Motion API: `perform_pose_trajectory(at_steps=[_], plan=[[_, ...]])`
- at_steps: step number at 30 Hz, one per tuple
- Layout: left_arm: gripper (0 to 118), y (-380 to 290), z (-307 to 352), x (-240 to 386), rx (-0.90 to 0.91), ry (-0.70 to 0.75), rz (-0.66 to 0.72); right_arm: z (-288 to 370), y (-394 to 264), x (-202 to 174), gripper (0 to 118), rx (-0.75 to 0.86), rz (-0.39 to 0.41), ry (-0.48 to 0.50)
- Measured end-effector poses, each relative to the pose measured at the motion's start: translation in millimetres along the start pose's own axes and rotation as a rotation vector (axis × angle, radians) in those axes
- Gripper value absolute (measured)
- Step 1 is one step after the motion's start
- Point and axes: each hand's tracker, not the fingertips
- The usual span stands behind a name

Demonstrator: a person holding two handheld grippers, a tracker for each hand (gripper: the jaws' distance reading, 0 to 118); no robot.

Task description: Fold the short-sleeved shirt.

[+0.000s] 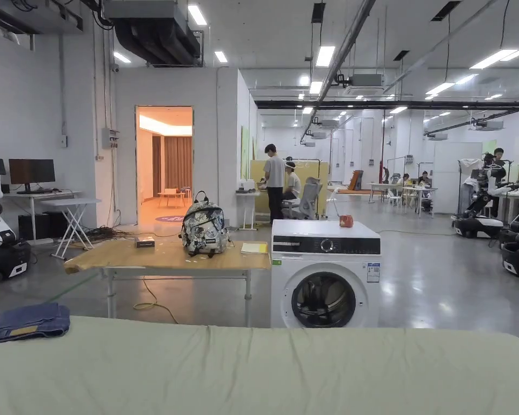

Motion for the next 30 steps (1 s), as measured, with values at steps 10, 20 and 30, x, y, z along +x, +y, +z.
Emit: perform_pose_trajectory(at_steps=[10, 20, 30], plan=[[92, -2, -9, 5, -0.002, -0.054, 0.061, -8, 8, 10, 118, -0.089, -0.125, 0.055], [92, -2, -9, -4, 0.004, -0.074, 0.129, -9, 7, 4, 118, -0.128, -0.117, 0.061], [92, -5, -8, -23, 0.026, -0.051, 0.248, -14, -8, 8, 118, -0.201, -0.132, 0.094]])
